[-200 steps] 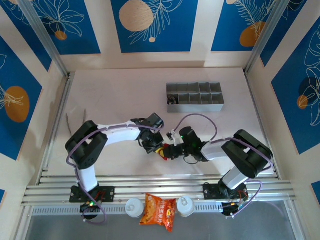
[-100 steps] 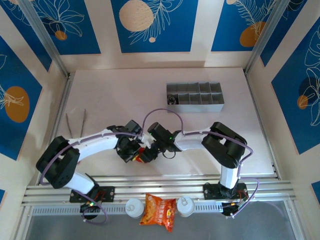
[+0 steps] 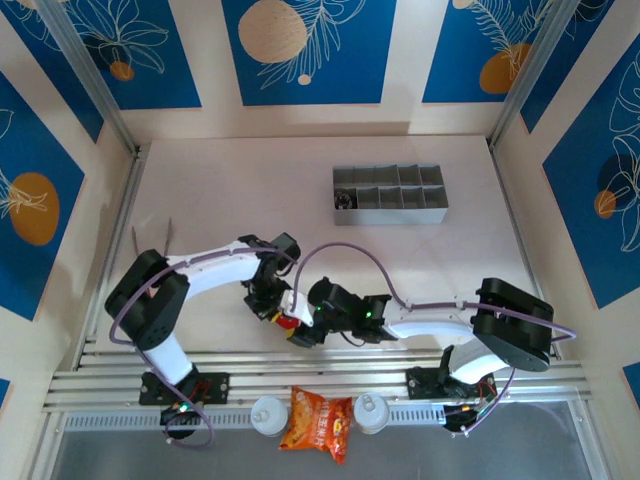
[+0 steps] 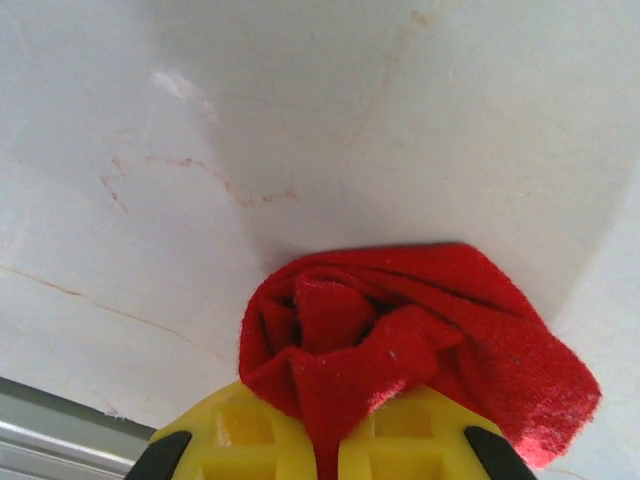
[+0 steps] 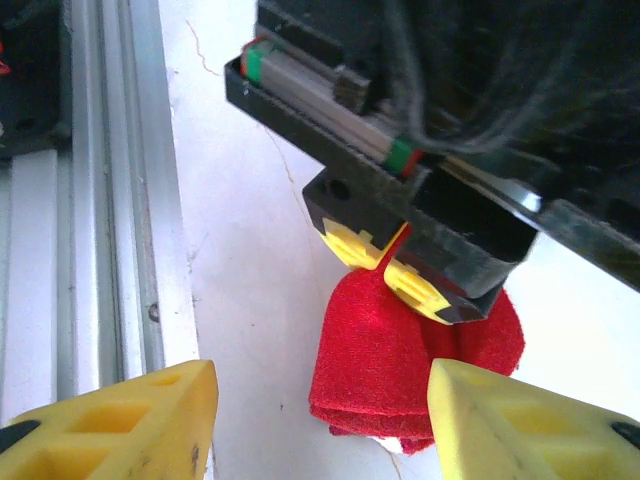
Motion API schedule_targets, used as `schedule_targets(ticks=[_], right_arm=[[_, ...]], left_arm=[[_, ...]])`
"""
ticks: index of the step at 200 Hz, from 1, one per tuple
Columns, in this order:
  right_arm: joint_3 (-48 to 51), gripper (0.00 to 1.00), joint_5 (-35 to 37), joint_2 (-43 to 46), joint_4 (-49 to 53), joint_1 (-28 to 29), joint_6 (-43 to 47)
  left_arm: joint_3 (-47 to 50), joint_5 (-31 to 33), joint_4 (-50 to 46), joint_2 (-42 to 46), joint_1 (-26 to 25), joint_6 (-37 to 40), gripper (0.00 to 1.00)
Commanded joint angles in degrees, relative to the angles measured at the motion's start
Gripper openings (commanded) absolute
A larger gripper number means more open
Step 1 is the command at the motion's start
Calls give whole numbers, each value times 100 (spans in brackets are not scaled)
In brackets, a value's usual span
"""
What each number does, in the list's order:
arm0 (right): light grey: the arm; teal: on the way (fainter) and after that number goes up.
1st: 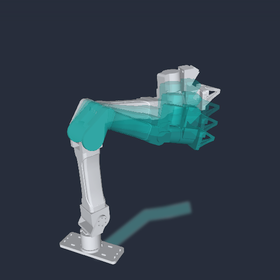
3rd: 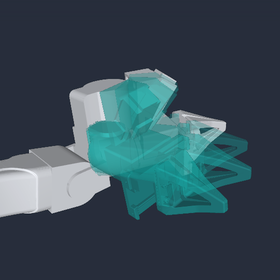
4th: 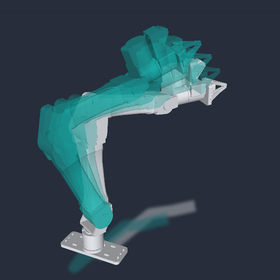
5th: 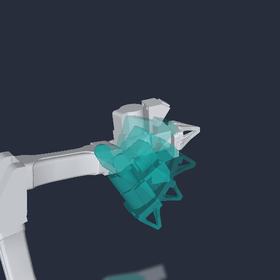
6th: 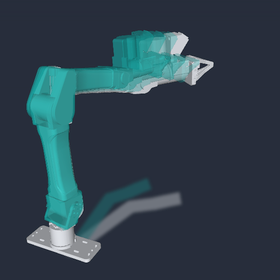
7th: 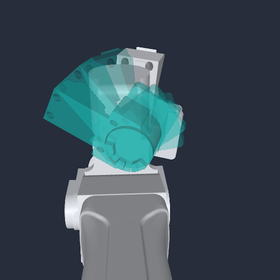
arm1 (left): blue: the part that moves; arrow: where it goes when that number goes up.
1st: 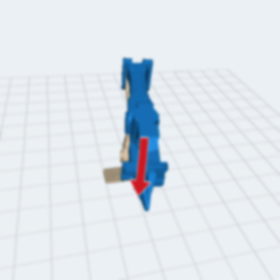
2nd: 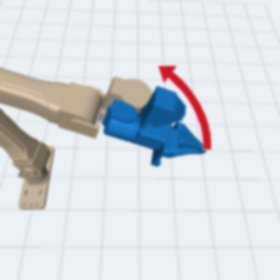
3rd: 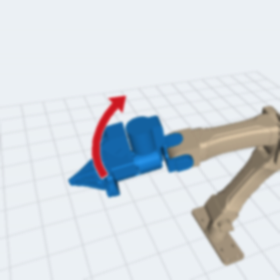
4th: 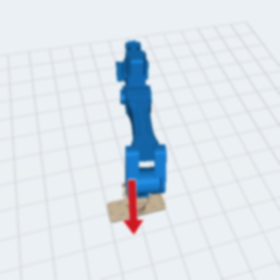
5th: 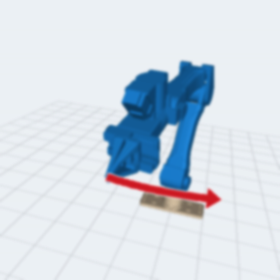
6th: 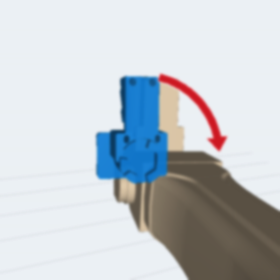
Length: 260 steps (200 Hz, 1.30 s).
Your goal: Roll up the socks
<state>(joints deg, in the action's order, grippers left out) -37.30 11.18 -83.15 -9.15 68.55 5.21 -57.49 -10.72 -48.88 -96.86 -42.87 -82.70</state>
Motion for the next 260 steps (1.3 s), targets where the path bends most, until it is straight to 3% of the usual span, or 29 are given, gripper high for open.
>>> schedule_targets(ticks=[1,50,161,183,211,230,250,260], right_arm=[[41,57,945,-174,-43,221,349],[-395,57,1738,-859,-186,289,599],[-595,48,1920,-1337,223,458,249],[-720,39,1969,-1471,322,459,158],[-831,13,2039,-1654,595,427,-116],[-783,0,1903,-1703,877,301,-516],[-598,0,1383,-1657,1023,54,-948],[-453,0,923,-1595,988,-124,-1195]], left_arm=[[75,132,-672,-553,40,-168,0],[-454,-21,-918,-1073,120,-52,0],[-919,-62,-1026,-1518,252,171,0],[-965,-94,-1006,-1571,245,199,0],[-1007,-123,-983,-1565,251,229,0],[-1011,-71,-971,-1403,259,228,0],[-955,70,-794,-1018,309,243,0],[-817,198,-503,-675,354,233,16]])
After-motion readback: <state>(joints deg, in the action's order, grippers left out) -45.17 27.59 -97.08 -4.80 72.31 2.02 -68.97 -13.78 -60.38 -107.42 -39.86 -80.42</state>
